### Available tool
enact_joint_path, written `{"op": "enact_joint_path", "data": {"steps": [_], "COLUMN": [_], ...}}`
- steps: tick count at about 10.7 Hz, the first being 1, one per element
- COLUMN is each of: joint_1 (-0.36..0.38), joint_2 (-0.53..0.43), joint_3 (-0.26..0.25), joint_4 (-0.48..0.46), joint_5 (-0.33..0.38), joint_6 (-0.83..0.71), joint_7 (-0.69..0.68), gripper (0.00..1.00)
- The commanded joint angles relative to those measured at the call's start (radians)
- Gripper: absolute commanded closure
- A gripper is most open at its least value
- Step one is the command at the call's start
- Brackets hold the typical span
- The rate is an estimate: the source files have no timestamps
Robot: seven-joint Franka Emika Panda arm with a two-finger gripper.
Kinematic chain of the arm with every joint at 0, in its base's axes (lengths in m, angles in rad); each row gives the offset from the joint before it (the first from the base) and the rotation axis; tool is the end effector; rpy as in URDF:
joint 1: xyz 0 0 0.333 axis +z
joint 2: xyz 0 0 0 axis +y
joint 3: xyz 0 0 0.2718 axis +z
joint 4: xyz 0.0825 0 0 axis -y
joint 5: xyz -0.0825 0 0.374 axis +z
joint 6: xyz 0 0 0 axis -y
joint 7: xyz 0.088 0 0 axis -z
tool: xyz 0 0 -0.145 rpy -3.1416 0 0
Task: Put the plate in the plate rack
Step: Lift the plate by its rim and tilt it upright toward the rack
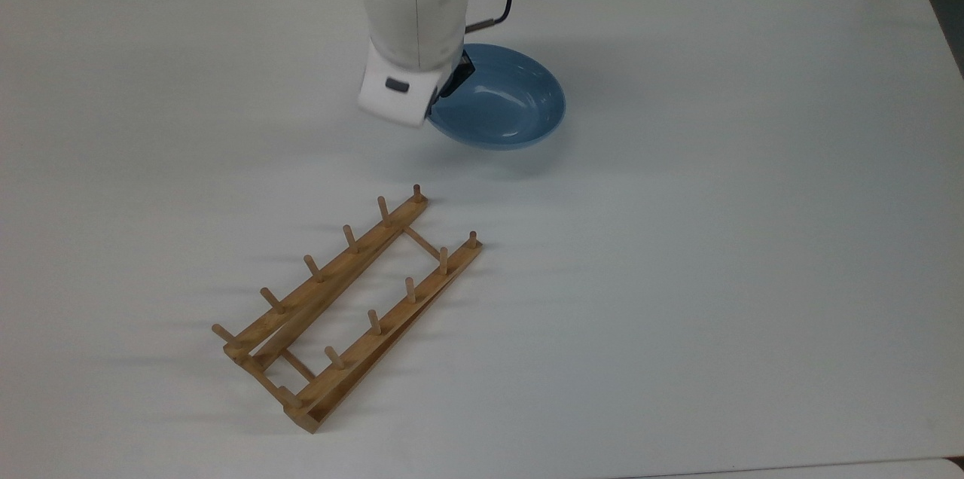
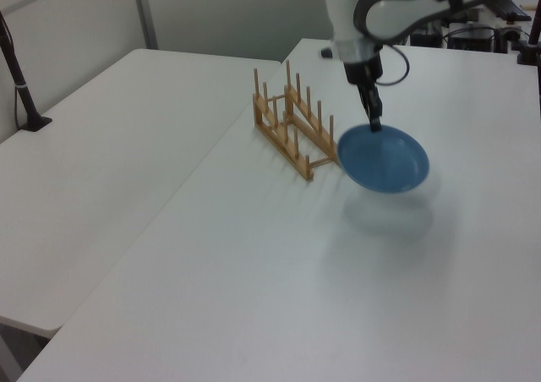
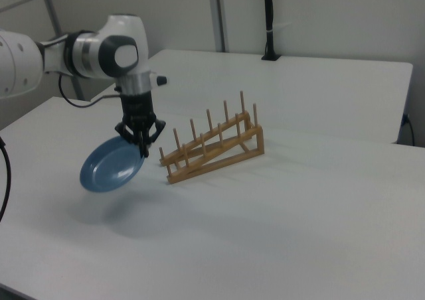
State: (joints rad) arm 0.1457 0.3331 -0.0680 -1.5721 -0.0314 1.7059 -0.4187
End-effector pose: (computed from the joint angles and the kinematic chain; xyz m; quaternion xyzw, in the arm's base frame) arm 0.6030 0.0456 0.3591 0.9632 0.2486 -0.1022 0.0093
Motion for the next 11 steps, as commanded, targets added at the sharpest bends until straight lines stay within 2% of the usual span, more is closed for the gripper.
{"op": "enact_joint_path", "data": {"steps": [1, 4, 6, 9, 11], "joint_1": [0.008, 0.005, -0.001, -0.002, -0.003], "joint_2": [-0.029, -0.02, -0.019, -0.016, -0.016], "joint_3": [-0.007, -0.007, -0.026, -0.07, -0.084], "joint_4": [0.037, 0.034, 0.035, 0.037, 0.037], "joint_5": [-0.019, -0.119, -0.14, -0.154, -0.217], "joint_6": [0.159, 0.432, 0.573, 0.716, 0.782], "joint_7": [0.122, 0.331, 0.42, 0.541, 0.639], "gripper": [1.0, 1.0, 1.0, 1.0, 1.0]}}
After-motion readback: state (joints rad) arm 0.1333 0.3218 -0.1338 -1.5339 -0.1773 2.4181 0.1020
